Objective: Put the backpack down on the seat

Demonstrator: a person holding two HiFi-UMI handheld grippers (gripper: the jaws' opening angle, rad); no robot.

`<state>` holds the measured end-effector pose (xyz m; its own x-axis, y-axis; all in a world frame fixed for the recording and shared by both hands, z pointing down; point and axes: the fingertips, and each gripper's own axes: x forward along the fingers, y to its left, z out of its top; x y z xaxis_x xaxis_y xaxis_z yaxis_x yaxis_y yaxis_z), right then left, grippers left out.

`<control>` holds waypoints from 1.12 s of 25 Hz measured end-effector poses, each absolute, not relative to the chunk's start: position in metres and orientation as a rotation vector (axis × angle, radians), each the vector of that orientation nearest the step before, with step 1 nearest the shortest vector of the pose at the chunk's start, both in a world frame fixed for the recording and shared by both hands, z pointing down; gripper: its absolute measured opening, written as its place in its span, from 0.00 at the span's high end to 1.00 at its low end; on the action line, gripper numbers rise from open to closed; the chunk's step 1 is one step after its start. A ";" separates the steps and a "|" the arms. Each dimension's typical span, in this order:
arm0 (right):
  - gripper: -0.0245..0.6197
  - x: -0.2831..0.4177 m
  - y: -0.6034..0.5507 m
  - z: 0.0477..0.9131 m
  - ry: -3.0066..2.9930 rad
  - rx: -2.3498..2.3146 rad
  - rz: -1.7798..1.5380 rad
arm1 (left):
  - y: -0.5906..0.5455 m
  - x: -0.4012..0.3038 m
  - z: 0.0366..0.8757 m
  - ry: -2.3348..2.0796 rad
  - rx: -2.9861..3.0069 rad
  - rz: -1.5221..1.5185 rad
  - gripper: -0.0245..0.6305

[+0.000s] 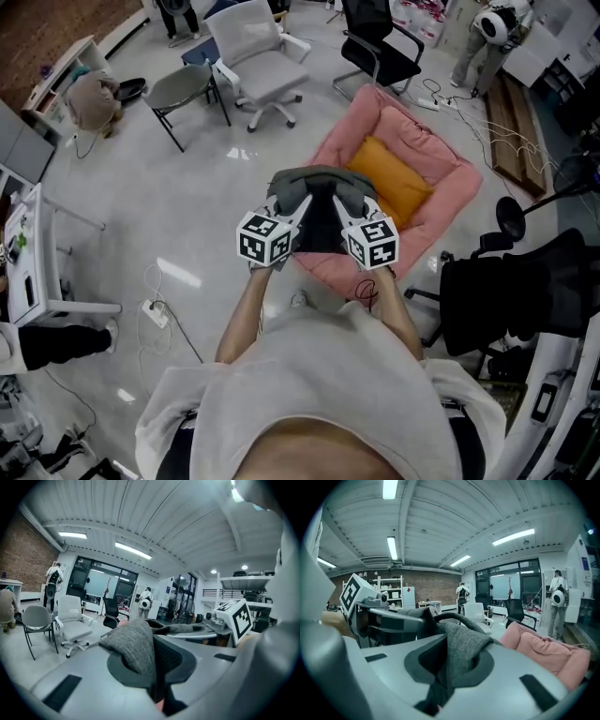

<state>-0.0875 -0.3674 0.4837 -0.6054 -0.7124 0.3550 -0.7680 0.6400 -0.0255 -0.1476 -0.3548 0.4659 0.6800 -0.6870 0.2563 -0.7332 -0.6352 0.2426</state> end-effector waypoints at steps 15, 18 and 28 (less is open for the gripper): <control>0.92 -0.090 -0.410 0.516 -2.452 1.248 0.375 | -0.401 -0.151 0.498 -0.975 2.537 0.252 0.92; 0.92 -0.087 -0.409 0.530 -2.434 1.250 0.412 | -0.401 -0.148 0.512 -0.956 2.509 0.262 0.92; 0.92 -0.069 -0.424 0.581 -2.393 1.219 0.539 | -0.417 -0.131 0.565 -0.926 2.416 0.344 0.92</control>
